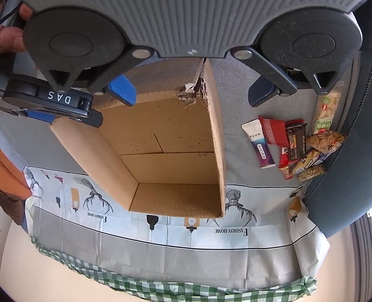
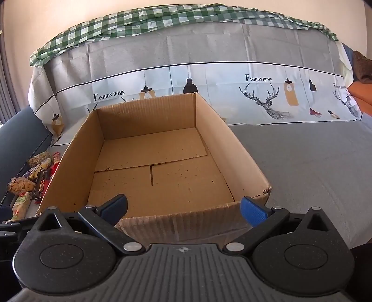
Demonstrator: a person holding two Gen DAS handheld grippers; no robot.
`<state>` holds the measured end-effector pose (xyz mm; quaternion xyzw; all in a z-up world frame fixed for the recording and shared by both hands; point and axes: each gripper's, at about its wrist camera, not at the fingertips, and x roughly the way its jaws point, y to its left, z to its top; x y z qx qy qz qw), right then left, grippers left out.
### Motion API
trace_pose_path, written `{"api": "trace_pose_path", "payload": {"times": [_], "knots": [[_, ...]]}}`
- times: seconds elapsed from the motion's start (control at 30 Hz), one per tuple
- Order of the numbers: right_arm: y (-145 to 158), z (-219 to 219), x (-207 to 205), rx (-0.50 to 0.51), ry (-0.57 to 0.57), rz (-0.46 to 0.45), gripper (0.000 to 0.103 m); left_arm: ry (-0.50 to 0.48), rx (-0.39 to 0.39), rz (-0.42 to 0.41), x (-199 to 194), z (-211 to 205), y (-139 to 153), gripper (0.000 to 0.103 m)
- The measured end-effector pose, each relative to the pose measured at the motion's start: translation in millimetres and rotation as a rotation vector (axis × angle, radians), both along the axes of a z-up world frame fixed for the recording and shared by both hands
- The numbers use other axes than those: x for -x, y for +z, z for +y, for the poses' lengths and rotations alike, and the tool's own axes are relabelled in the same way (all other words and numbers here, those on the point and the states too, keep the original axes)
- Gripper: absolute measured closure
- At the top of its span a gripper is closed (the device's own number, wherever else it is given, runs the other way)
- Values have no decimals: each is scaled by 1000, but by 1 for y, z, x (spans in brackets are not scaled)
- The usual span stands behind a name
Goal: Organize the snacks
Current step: 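Move both tools from above the cardboard box toward the snack pile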
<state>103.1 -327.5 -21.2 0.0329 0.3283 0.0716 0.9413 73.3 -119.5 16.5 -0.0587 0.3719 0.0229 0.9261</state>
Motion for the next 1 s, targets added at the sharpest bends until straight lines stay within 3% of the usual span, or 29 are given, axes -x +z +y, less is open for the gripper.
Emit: {"api": "trace_pose_path", "payload": {"times": [0.7,1.0], "knots": [[0,0,4,-1,-7,-11,1,-5,3,0,2,-9,1,1],[0,-3,6,-14,-5,-31,10,-11,6,-6,4,-10,5,1]]}}
